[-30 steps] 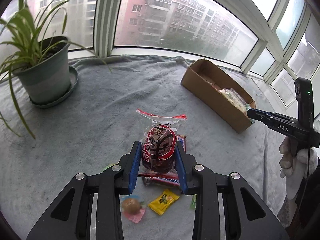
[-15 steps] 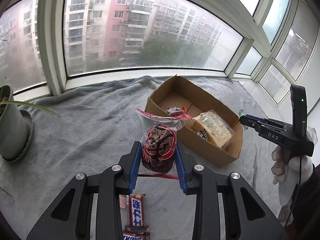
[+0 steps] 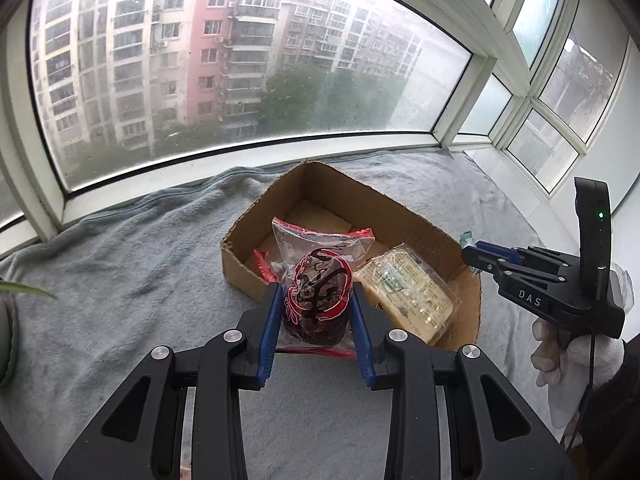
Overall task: Organize snacks
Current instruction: 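Carry both snacks into the box and open both tools to release them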
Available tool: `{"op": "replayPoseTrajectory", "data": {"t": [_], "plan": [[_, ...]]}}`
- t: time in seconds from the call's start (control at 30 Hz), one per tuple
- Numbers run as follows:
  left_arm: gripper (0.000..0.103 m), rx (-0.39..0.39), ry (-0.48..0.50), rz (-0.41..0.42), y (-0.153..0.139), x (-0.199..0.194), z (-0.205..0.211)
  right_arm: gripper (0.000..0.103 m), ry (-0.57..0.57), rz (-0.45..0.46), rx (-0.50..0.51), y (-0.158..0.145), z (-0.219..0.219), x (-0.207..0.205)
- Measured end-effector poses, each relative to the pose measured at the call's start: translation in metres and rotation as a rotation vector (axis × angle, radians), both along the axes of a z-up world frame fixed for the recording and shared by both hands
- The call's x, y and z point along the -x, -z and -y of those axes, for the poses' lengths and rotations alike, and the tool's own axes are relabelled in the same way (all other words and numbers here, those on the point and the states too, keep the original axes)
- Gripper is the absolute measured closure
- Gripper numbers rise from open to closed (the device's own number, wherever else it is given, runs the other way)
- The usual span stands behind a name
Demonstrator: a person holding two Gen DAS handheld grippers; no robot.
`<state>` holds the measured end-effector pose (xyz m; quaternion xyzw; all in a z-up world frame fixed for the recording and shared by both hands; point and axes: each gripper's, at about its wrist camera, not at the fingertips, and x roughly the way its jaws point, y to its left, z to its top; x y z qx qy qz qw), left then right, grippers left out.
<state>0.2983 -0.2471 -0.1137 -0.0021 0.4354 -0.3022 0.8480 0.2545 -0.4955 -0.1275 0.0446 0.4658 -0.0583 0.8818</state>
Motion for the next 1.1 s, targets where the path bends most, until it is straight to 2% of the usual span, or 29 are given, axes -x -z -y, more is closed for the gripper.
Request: {"op": "replayPoseTrajectory", "data": {"t": [0.47, 0.53, 0.6, 0.67, 0.73, 1.1], "plan": [[0.072, -0.013, 0.048, -0.040, 0.026, -0.017, 0.037, 0.081, 0.000, -0.041, 0.007, 0.024, 0.003, -0.012], [0.071, -0.010, 0.061, -0.050, 0.028, -0.017, 0.040, 0.075, -0.001, -0.037, 0.021, 0.023, 0.001, -0.012], [0.069, -0.023, 0.065, -0.056, 0.030, -0.017, 0.046, 0.058, -0.001, -0.029, 0.027, 0.021, -0.001, -0.011], [0.056, -0.031, 0.059, -0.061, 0.030, -0.017, 0.046, 0.046, -0.004, -0.020, 0.035, 0.019, -0.003, -0.010], [0.050, -0.025, 0.046, -0.059, 0.029, -0.017, 0.043, 0.045, -0.008, -0.018, 0.037, 0.016, -0.005, -0.010], [0.050, -0.006, 0.020, -0.033, 0.006, -0.014, 0.025, 0.045, -0.048, 0.015, 0.046, -0.012, -0.028, 0.004]]}}
